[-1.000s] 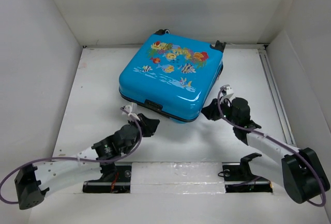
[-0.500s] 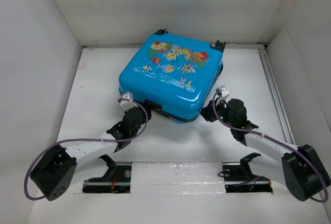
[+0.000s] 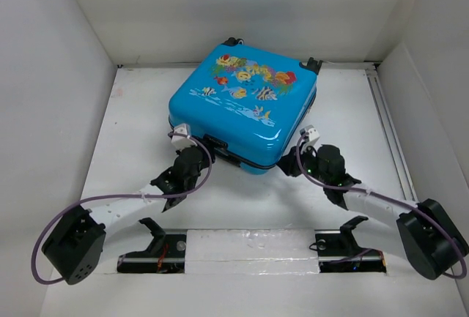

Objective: Pack the luggage

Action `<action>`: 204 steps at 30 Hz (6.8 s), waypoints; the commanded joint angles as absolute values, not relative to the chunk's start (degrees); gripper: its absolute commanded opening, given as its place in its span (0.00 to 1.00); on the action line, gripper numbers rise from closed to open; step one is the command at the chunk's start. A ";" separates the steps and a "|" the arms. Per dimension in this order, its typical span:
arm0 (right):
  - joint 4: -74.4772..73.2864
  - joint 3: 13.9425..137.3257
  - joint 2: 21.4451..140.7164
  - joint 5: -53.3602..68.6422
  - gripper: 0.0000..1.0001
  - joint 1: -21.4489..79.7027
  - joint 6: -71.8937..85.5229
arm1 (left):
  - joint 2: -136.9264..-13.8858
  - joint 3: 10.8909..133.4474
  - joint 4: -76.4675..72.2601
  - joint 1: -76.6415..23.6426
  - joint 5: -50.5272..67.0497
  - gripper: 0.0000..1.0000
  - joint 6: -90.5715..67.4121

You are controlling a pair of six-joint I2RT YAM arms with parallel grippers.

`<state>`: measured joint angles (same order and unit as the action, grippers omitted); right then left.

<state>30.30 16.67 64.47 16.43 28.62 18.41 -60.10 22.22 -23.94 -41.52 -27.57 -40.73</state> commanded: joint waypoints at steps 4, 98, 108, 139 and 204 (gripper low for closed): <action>29.46 16.52 57.93 10.99 0.37 29.97 18.90 | -62.65 31.20 -29.18 -38.68 -29.18 0.28 -40.16; 69.93 13.36 77.68 17.83 0.21 26.46 12.82 | -70.58 26.98 -33.40 -52.47 -20.74 0.32 -41.40; 79.02 11.78 80.08 18.73 0.00 26.27 18.01 | -72.33 28.82 -33.40 -52.47 -20.74 0.31 -40.87; 29.09 28.31 75.76 -21.10 0.00 63.72 28.65 | -73.15 35.20 -31.05 -52.48 -26.09 0.67 -39.11; 30.95 49.68 87.57 3.80 0.36 65.64 12.13 | -66.73 34.19 -28.91 -9.76 5.83 0.80 -44.46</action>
<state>23.44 53.65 96.95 -8.45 61.14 11.90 -70.08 36.69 -34.28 -7.64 2.94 -43.31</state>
